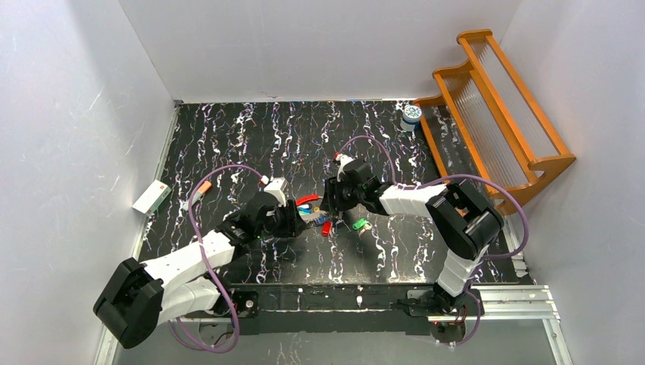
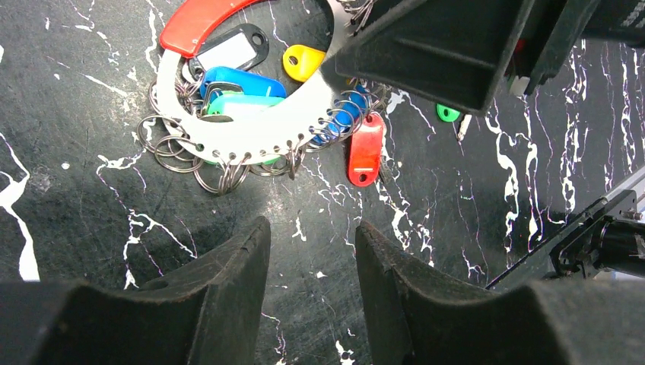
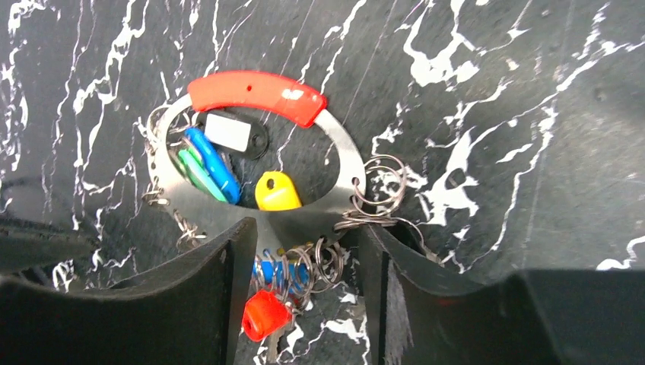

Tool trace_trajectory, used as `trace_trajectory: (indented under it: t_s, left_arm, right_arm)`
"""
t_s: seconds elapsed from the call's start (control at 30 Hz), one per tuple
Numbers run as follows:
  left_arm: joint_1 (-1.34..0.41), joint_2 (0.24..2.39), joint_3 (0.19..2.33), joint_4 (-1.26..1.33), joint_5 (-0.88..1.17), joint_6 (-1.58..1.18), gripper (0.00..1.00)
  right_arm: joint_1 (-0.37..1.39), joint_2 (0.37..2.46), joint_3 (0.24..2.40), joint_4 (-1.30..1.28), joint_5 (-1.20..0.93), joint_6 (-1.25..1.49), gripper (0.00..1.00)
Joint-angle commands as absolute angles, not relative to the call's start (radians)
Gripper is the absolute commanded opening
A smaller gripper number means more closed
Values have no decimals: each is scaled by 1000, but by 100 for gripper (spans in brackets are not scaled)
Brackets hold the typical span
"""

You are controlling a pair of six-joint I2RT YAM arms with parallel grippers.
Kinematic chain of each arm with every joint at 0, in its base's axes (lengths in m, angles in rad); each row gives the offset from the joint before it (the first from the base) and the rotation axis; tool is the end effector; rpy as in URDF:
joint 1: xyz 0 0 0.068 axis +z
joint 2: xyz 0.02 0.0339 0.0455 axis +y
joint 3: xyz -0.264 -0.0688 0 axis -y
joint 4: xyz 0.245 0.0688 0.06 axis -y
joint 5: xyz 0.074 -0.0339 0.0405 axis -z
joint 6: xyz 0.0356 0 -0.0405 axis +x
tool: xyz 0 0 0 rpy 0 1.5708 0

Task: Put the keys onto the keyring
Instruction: Move the keyring to the center of the board.

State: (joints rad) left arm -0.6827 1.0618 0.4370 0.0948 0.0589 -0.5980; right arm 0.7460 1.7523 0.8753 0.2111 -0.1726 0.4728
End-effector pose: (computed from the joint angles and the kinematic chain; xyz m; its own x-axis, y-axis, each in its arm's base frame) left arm 0.1691 -0.1402 0.1940 -0.7009 -0.1544 -0.6963 0.3323 0.7932 -0.5103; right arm 0.2575 0.2463 0.1558 -0.7536 -0.0856 -0.6518 -0.4770 0.7535 0.4526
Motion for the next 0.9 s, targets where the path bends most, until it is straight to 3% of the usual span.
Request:
trace_trajectory:
  t_s: [0.0, 0.33, 0.6, 0.87]
  left_arm:
    - [-674, 1045, 445, 72, 44, -585, 43]
    - [-651, 1054, 437, 109, 71, -609, 43]
    - [-639, 1055, 440, 112, 82, -609, 43]
    - [-638, 1043, 437, 94, 83, -607, 43]
  right_arm:
    - [740, 1739, 925, 147, -108, 421, 62]
    - [766, 1599, 895, 85, -63, 411, 59]
    - [779, 1623, 884, 191, -288, 433, 42]
    - [797, 1719, 936, 204, -376, 461, 40]
